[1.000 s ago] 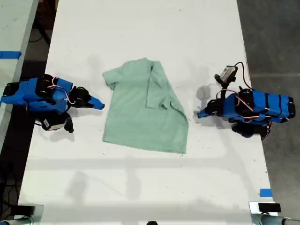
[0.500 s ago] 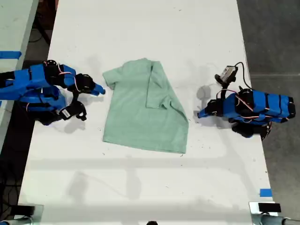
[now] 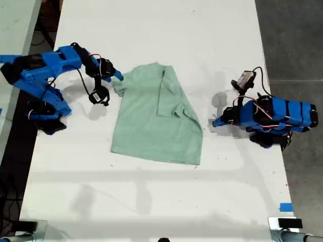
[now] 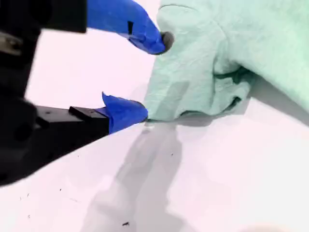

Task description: Fold t shirt

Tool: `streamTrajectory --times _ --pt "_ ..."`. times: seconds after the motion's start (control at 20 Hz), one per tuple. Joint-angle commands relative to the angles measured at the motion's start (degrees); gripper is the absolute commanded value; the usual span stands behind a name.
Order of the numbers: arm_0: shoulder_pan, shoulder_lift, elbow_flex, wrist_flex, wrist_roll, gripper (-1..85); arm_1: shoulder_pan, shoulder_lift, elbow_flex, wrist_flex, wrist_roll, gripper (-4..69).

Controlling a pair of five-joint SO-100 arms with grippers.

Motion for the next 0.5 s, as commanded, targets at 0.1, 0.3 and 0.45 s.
streamTrajectory --times 0.1,0.3,0.45 --pt "1.0 -33.5 -26.3 13.1 0.9 -0.1 0.5 1.1 2.3 0.0 -0.8 -0.2" --pt "5.0 -26.1 -29.4 17.1 -1.7 -0.1 0.4 1.1 2.2 0.0 -0.9 -0.2" --pt "13.5 -18.6 -39.6 22.9 -4.1 -0.1 0.4 1.1 2.2 0.0 -0.9 -0.2"
